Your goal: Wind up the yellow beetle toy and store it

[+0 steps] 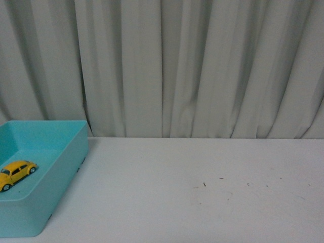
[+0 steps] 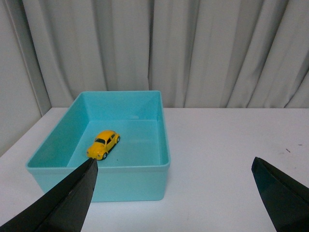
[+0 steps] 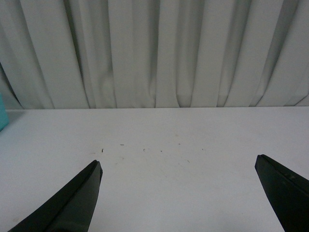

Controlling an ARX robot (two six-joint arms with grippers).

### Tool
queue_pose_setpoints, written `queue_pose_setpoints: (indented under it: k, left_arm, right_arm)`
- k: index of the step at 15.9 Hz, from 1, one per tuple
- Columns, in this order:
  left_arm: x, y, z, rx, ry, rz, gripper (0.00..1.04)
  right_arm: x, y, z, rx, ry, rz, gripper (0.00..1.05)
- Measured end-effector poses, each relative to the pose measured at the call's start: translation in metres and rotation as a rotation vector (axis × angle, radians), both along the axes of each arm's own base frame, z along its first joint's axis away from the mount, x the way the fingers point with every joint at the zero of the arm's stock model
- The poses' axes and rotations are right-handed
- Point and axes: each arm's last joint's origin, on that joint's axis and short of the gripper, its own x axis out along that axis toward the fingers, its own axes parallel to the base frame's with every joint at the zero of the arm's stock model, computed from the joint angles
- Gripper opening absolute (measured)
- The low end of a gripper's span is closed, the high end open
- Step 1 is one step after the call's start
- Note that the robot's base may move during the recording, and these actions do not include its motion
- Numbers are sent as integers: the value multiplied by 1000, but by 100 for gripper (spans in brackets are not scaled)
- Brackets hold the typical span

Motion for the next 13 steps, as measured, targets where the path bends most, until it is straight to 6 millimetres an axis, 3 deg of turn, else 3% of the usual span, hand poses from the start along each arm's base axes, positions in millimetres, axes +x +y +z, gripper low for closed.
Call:
queue_pose_setpoints:
  k: [13]
  left_arm:
    - [0, 0, 0, 0, -1, 0, 98]
  right_arm:
    - [0, 0, 0, 0, -1, 0, 98]
